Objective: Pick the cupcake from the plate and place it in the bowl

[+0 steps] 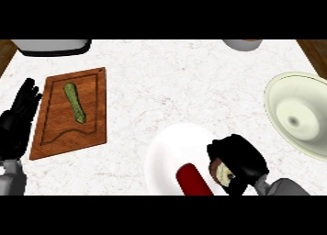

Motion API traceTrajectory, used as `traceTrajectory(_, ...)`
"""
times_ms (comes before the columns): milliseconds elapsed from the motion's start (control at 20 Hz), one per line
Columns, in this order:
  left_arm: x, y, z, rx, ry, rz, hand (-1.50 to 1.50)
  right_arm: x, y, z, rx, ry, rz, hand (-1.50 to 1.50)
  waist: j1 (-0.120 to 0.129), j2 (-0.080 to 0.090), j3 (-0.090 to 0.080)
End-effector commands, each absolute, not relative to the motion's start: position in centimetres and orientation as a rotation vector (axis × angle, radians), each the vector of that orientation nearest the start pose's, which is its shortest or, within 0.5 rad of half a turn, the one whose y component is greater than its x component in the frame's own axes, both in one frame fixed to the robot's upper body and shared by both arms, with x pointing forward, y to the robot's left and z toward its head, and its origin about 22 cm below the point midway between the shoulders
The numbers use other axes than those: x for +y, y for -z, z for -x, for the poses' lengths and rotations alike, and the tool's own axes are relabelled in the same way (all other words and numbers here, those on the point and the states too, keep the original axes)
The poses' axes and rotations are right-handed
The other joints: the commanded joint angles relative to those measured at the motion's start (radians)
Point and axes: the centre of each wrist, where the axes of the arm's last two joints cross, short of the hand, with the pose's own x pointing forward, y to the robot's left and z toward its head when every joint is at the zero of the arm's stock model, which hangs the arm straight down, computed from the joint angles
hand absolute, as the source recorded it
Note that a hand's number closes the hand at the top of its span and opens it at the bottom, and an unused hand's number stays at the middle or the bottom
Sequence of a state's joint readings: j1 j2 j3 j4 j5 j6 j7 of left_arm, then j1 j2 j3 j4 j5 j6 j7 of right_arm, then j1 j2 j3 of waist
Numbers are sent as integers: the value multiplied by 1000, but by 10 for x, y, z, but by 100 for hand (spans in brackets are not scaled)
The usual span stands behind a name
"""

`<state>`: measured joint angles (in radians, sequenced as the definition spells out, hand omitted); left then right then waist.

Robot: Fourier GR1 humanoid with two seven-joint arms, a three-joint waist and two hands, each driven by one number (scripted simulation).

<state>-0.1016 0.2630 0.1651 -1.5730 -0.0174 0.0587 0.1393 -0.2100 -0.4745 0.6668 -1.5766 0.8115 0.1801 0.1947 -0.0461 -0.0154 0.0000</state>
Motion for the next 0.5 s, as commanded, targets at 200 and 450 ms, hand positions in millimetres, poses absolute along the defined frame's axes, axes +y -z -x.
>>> traceTrajectory(200,334,-49,-250,-1520,6,-388,0,-241,-114,-188,-1631,-1446,807,150,-30,-8,-1)
traceTrajectory(450,310,-50,-259,-1552,16,-383,0,-263,-169,-175,-1812,-1143,850,150,-27,3,0)
